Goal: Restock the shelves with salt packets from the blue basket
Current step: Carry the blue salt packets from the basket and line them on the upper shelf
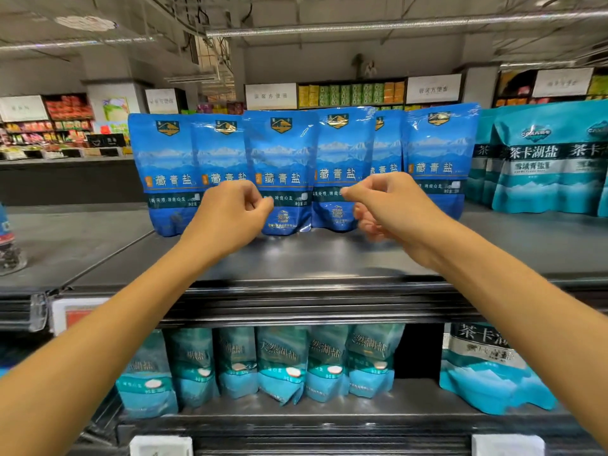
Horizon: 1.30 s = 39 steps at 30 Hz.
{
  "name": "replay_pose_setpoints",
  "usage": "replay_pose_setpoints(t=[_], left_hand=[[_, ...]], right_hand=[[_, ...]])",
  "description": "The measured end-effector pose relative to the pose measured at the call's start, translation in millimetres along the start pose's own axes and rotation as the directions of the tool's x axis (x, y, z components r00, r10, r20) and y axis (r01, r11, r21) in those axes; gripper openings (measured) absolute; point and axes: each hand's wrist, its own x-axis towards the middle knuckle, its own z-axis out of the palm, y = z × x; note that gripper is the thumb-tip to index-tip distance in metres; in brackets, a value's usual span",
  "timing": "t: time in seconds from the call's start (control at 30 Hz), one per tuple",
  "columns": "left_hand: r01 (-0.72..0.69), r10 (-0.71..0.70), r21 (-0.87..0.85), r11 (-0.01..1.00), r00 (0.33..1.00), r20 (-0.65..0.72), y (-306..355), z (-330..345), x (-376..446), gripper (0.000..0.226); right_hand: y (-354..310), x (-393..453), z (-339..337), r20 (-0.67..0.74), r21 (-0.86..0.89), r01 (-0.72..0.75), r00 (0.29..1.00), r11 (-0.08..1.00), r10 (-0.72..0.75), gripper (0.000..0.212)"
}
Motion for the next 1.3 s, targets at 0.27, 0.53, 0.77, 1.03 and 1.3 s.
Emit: replay_pose_setpoints(t=[0.27, 0.53, 0.77, 1.03, 1.3], left_hand=[[0.041, -0.092, -0.615, 0.788, 0.994, -0.051, 24.1, -42.4, -96.9, 0.029], [0.28, -0.276, -0.728, 0.626, 0.953, 0.129, -12.1, -10.2, -234.4, 0.021], [0.602, -0.655, -0.665, 0.441, 0.723, 0.22, -66.9, 33.3, -368.3, 0.037], [0.792, -0.839, -0.564, 0.235, 0.458, 0.294, -81.6, 40.3, -491.8, 0.04], [0.842, -0.965, -0.535, 0.068, 0.191, 0.178, -55.7, 38.0, -566.1, 0.032]], right_hand=[[2.7, -94.5, 39.6, 0.231, 0.449, 0.077, 0.952, 0.89, -0.199, 0.005], [108.8, -160.9, 90.7, 0.221, 0.409, -0.055, 0.975, 0.911, -0.04, 0.011], [211.7, -246.5, 132.2, 0.3, 0.276, -0.432, 0.887, 0.859, 0.35, 0.018], [273.0, -326.0, 143.5, 0.424, 0.026, -0.554, 0.76, 0.832, 0.493, 0.011], [313.2, -368.3, 145.1, 0.597, -0.091, -0.583, 0.617, 0.808, 0.513, 0.013]])
